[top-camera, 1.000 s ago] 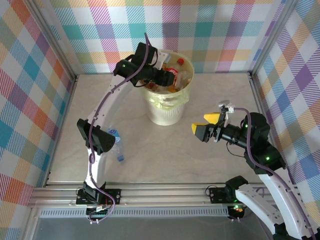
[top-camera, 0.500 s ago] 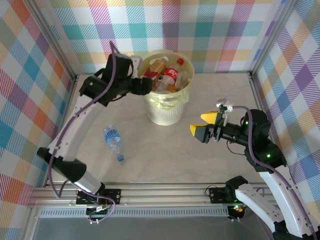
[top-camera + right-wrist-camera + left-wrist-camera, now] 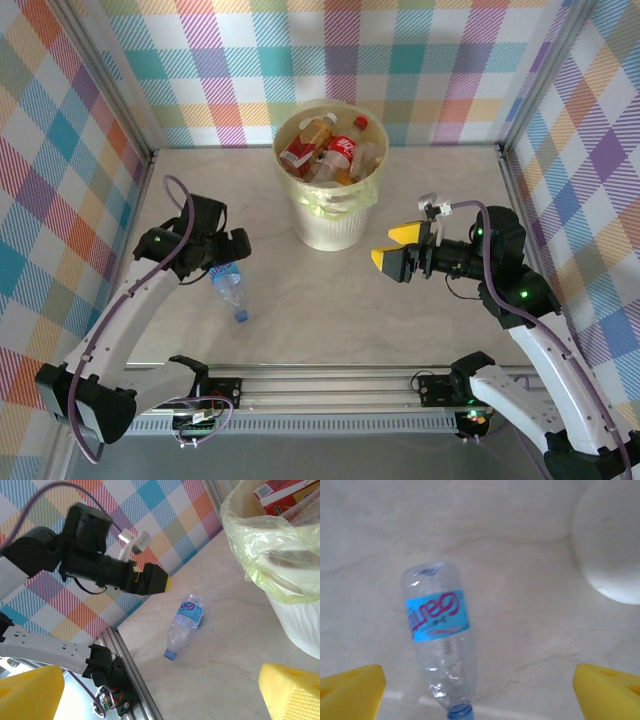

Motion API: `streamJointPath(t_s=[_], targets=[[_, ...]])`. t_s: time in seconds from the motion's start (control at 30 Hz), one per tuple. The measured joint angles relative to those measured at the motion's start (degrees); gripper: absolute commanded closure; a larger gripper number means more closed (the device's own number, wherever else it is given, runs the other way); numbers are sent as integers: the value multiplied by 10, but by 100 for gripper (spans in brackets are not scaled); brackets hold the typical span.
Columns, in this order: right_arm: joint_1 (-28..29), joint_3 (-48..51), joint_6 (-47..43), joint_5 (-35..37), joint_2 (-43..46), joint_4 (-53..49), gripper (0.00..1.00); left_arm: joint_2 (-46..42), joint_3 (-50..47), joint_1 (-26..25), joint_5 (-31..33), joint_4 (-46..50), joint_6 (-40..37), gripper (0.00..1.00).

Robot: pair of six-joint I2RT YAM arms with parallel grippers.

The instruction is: Put the plastic bottles in the bin

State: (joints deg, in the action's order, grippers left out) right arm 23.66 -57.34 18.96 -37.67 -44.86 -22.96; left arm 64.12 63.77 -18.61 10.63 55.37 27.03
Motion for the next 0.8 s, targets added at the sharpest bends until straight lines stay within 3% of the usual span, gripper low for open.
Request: streamJointPath(t_s=[0.33, 0.8], targets=[[0, 8, 3, -4, 5, 7, 0, 60, -124, 52, 3, -51, 52, 3], [0, 24, 3, -16, 12, 11, 0, 123, -164, 73, -31, -171, 51, 8]])
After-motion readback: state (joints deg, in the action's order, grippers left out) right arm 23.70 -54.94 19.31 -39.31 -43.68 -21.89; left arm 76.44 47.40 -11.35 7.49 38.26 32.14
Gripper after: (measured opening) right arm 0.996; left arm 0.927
